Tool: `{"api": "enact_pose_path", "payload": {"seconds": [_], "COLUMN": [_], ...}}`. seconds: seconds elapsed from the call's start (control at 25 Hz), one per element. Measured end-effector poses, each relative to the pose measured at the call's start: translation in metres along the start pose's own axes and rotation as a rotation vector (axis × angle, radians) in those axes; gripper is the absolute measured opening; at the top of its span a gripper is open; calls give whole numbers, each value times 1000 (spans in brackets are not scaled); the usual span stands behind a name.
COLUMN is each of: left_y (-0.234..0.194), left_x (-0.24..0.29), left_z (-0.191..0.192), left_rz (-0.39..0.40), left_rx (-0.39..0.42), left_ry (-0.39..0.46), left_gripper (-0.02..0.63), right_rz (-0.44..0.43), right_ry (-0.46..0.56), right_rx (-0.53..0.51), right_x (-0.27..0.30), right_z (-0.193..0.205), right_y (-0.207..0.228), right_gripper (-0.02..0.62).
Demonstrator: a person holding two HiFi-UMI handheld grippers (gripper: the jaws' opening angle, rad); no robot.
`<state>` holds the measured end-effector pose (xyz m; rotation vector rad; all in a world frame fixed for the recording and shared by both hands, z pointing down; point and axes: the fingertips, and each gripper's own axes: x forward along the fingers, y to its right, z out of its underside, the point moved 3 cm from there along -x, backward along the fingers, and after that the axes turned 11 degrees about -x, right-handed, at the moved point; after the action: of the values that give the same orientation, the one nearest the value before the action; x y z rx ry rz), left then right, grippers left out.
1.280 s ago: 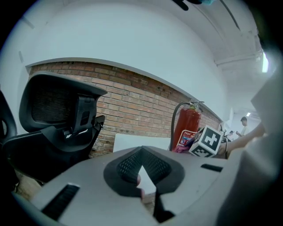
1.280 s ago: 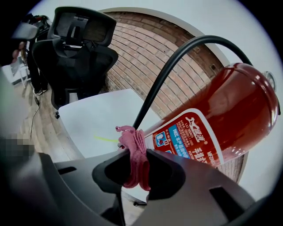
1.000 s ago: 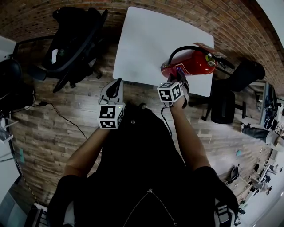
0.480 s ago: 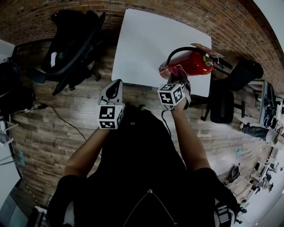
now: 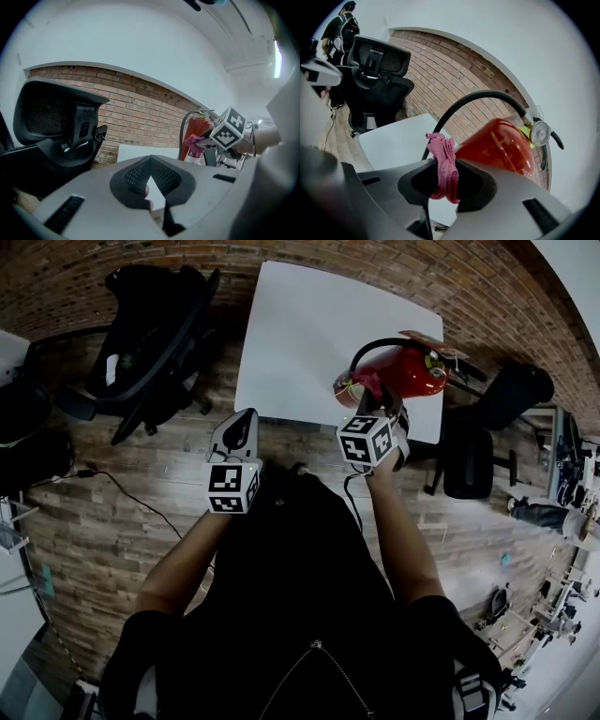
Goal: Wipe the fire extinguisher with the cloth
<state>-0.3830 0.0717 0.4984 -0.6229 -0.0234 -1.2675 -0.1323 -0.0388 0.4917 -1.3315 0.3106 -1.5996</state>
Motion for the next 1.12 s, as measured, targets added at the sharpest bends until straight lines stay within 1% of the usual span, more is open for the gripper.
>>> {"api": "enact_pose_path", "payload": {"seconds": [0.32, 0.76, 0.96, 1.12], "left_y": [2, 3, 4, 5], "left_x": [-3, -7, -8, -8], "left_z": [-1, -3, -4, -4], "left_rz": [10, 20, 21, 23], "left_rx": [6, 18, 24, 26], "left_ry": [5, 7, 5, 3], "left_gripper": [30, 30, 31, 31], "right_rz": [64, 166, 250, 357], "right_ry": [32, 102, 167, 212], "right_rx": [-37, -83, -140, -223], "right_x": [-20, -49, -70, -88], "right_z": [-12, -32, -46, -58], "right_y": [19, 47, 63, 76], "right_gripper": [104, 104, 104, 104]}}
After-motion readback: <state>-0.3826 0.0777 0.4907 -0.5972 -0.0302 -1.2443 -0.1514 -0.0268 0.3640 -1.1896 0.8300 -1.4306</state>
